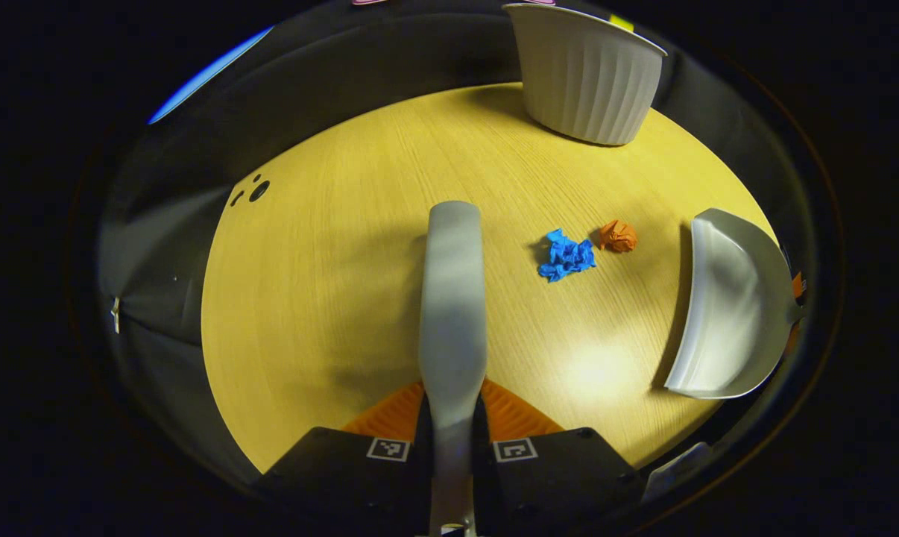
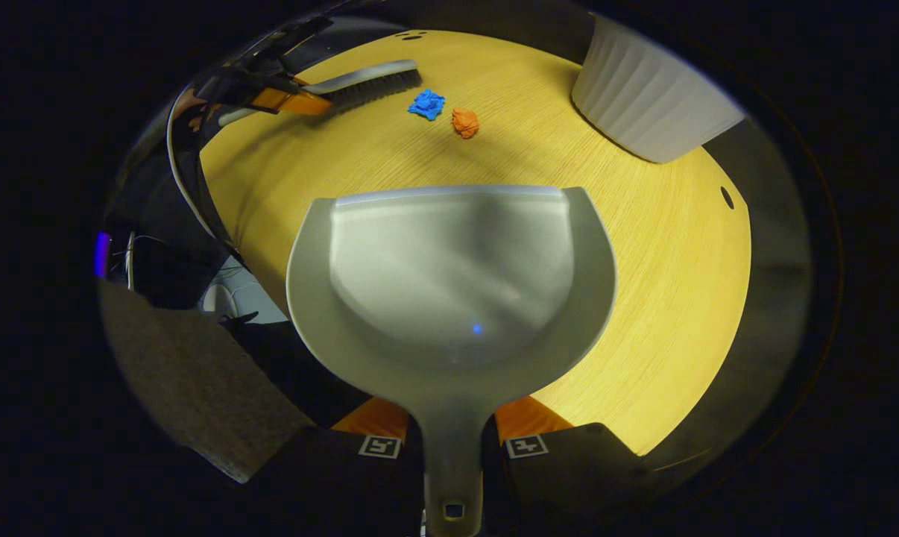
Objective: Pick up the small broom and dustpan from the desktop, sweep the trash into the dustpan with the broom, and then empty the trash into the garbage bin.
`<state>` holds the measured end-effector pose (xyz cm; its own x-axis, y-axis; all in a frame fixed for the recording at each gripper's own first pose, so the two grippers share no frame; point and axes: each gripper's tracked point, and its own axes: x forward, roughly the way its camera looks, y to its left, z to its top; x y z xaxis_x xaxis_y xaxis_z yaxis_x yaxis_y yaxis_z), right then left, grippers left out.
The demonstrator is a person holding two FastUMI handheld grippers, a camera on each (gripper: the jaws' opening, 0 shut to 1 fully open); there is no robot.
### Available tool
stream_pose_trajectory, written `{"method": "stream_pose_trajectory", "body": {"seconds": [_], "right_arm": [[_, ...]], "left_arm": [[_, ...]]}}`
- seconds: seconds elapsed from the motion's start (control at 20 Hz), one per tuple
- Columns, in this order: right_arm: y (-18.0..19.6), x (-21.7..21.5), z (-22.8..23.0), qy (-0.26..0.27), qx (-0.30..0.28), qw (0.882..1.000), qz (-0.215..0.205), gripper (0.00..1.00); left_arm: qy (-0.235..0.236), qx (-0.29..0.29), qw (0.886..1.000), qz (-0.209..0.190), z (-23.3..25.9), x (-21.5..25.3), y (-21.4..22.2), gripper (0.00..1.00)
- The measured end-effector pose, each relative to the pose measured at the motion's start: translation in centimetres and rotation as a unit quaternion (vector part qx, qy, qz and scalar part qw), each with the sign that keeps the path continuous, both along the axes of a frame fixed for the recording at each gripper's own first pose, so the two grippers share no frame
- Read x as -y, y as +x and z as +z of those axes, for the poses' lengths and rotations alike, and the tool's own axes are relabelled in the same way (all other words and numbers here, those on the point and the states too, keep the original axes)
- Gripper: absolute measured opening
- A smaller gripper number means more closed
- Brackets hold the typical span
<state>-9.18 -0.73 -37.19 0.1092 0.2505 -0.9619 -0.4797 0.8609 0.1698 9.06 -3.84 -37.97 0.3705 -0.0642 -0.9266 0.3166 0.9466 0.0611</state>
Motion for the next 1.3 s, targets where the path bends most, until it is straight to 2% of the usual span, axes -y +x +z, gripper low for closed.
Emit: {"method": "stream_pose_trajectory", "body": {"seconds": [0.05,0.1,0.15,0.2,0.3,0.35,0.4,0.5,0.6,0.8,0.95,1.0,1.05,1.1,1.25,1.3], "right_arm": [[0.1,0.0,0.0,0.001,0.000,1.000,0.001,0.32],[0.2,-0.1,-0.1,0.002,-0.001,1.000,0.002,0.36],[0.4,-0.1,-0.2,0.003,0.000,1.000,0.001,0.32],[0.5,-0.1,-0.3,0.004,-0.001,1.000,0.002,0.39],[0.8,-0.1,-0.5,0.005,-0.003,1.000,0.001,0.36],[1.0,-0.1,-0.6,0.006,-0.003,1.000,0.002,0.39],[1.1,-0.2,-0.7,0.008,-0.004,1.000,0.002,0.36],[1.3,0.0,-1.1,0.008,-0.004,1.000,0.003,0.39],[1.6,0.2,-1.2,0.007,-0.003,1.000,0.006,0.36],[1.8,0.7,-1.4,0.010,0.002,1.000,0.006,0.36],[1.8,0.9,-1.7,0.013,0.009,1.000,0.010,0.39],[1.6,0.9,-1.7,0.014,0.012,1.000,0.011,0.36],[1.6,1.0,-1.8,0.017,0.015,1.000,0.010,0.39],[1.6,1.2,-2.1,0.019,0.019,1.000,0.008,0.36],[1.7,1.1,-2.5,0.027,0.033,0.999,0.003,0.36],[1.6,1.1,-2.7,0.030,0.037,0.999,0.000,0.39]], "left_arm": [[-0.002,0.000,1.000,-0.005,-0.1,0.6,0.4,0.26],[-0.005,-0.001,1.000,-0.010,-0.2,1.2,0.7,0.27],[-0.008,-0.001,1.000,-0.016,-0.1,1.9,0.9,0.27],[-0.011,-0.002,1.000,-0.024,0.0,2.5,1.2,0.28],[-0.018,-0.005,0.999,-0.047,0.0,4.0,1.5,0.27],[-0.024,-0.006,0.998,-0.061,0.0,4.8,1.4,0.27],[-0.029,-0.009,0.997,-0.076,0.0,5.7,1.4,0.28],[-0.043,-0.015,0.993,-0.105,0.1,7.4,0.9,0.27],[-0.063,-0.024,0.989,-0.131,0.6,9.2,0.0,0.26],[-0.097,-0.042,0.973,-0.203,1.4,12.6,-1.9,0.26],[-0.115,-0.054,0.962,-0.240,1.9,14.1,-3.4,0.26],[-0.122,-0.058,0.960,-0.246,2.0,14.3,-3.7,0.28],[-0.130,-0.063,0.958,-0.248,2.0,14.5,-4.0,0.26],[-0.141,-0.072,0.956,-0.247,2.2,14.7,-4.5,0.25],[-0.178,-0.095,0.952,-0.229,3.3,15.3,-6.1,0.24],[-0.182,-0.098,0.954,-0.219,3.6,15.2,-6.5,0.24]]}}
